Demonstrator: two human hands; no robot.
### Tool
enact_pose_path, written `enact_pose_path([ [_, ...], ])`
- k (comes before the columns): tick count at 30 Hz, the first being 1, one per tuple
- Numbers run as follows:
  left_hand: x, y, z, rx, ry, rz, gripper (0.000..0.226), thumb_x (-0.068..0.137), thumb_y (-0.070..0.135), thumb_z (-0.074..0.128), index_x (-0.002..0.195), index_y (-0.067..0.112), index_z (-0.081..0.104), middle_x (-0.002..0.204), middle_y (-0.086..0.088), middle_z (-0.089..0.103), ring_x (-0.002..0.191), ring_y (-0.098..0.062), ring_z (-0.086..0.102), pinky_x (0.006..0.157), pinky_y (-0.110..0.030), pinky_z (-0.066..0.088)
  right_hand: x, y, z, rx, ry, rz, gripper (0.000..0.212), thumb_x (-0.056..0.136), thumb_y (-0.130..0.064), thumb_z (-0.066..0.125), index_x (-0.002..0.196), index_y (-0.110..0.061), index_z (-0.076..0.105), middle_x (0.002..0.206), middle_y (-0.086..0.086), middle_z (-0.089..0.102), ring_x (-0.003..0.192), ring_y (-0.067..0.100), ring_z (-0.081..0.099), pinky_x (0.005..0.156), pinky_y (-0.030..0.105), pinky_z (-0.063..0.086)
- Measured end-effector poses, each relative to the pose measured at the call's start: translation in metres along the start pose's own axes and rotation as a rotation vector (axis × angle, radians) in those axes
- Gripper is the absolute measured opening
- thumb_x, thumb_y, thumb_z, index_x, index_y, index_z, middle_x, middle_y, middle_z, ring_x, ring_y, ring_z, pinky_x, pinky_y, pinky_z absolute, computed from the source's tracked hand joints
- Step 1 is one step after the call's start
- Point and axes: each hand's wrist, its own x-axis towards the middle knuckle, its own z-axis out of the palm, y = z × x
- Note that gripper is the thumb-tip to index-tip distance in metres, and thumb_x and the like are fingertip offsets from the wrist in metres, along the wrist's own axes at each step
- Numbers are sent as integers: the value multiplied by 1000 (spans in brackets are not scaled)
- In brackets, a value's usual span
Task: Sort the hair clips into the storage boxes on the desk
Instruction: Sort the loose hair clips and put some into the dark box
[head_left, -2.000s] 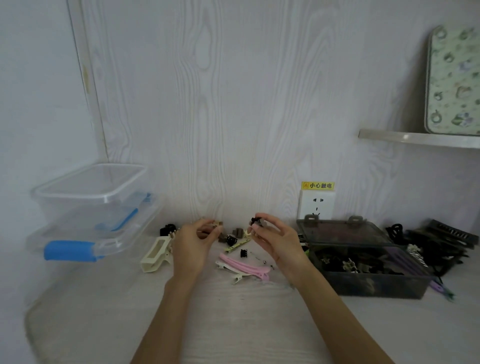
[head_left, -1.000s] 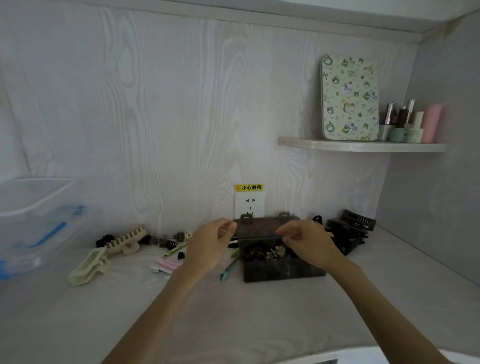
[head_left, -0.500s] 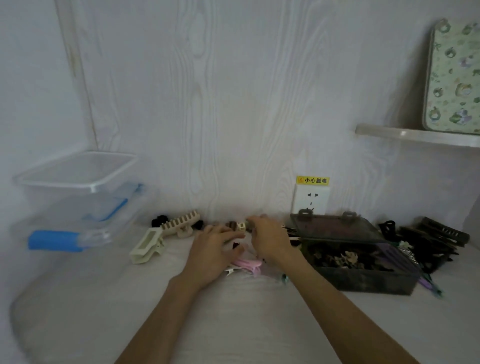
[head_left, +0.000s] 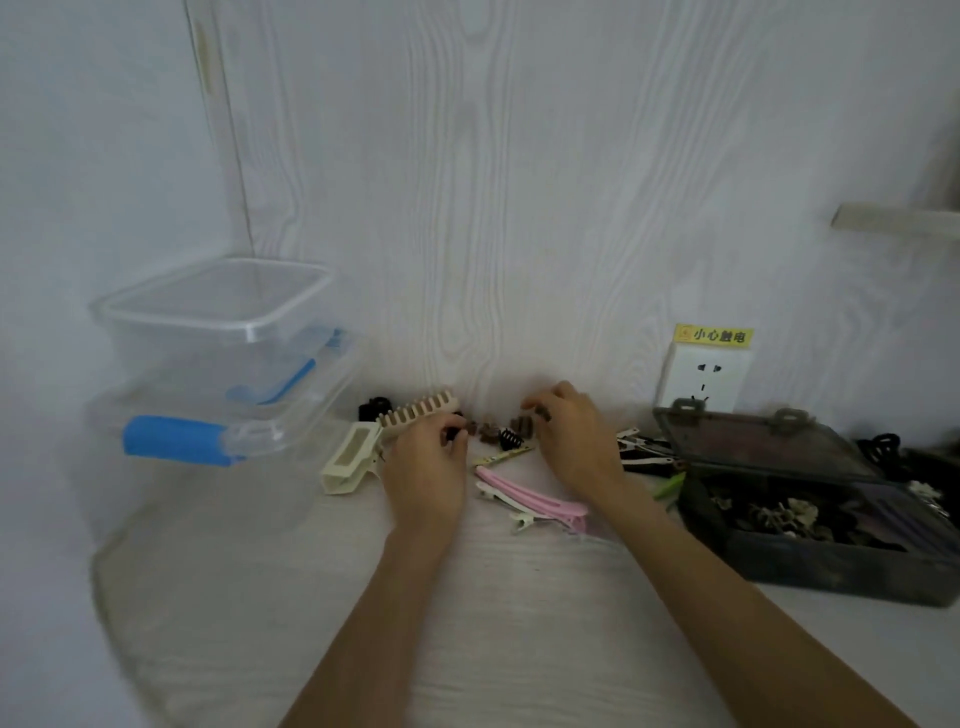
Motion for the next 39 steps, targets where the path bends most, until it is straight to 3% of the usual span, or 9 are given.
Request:
enact_pose_path([
  [4,4,-9,7,21,-128,7,25,89,17,57,109,28,68,110,4,68,102,-15,62,81,-30,50,0,-1,10,-88,-172,-47,24,94,-27,47,110,-18,62,115,8,47,103,29,54,78,38,46],
  [8,6,-15,14,20,-247,22,27,91,23,54,113,35,63,112,4,66,105,-16,59,80,-31,49,1,-1,-5,-21,-306,-60,20,93,-16,48,102,-17,65,111,8,49,99,28,55,83,36,45],
  [13,8,-14,17,60,-262,25,29,93,35,48,120,36,58,116,0,64,106,-17,58,82,-34,50,-17,-8,-13,56,-300,-108,21,85,-7,54,93,-20,69,91,0,43,84,23,57,74,30,43],
  [16,9,-10,16,136,-332,67,39,91,48,47,127,35,54,118,0,64,109,-20,57,79,-31,47,-17,-8,-10,117,-248,-25,27,81,-11,61,106,-21,62,92,2,47,83,19,52,69,26,39],
  [20,14,-9,15,139,-343,59,40,86,53,52,124,41,56,115,6,66,107,-16,60,74,-25,44,-10,-10,-6,180,-334,72,55,85,-20,61,135,-20,39,123,10,39,98,27,57,89,34,46],
  [22,14,-10,17,134,-336,60,35,88,49,53,122,42,58,113,7,67,105,-16,61,73,-26,45,-4,-9,-2,144,-395,52,60,88,-21,56,142,-22,29,131,12,32,104,30,56,95,36,45],
  [25,14,-11,17,63,-340,69,25,90,35,57,113,38,65,104,7,72,98,-13,64,71,-25,47,3,-11,6,59,-456,-54,51,92,-21,48,141,-26,34,131,14,39,109,34,52,99,39,42],
  [33,22,-20,12,-88,-329,31,25,74,27,77,98,24,74,92,8,74,82,-1,67,79,-27,56,-6,-12,7,86,-244,-31,26,87,-24,59,111,-16,61,109,6,64,101,21,58,76,25,39],
  [39,21,-15,10,-93,-329,43,20,74,25,77,94,22,76,91,7,74,81,-3,68,79,-28,56,-25,-4,-22,318,-78,85,14,80,-21,71,93,-17,69,79,-7,63,65,5,55,68,21,49],
])
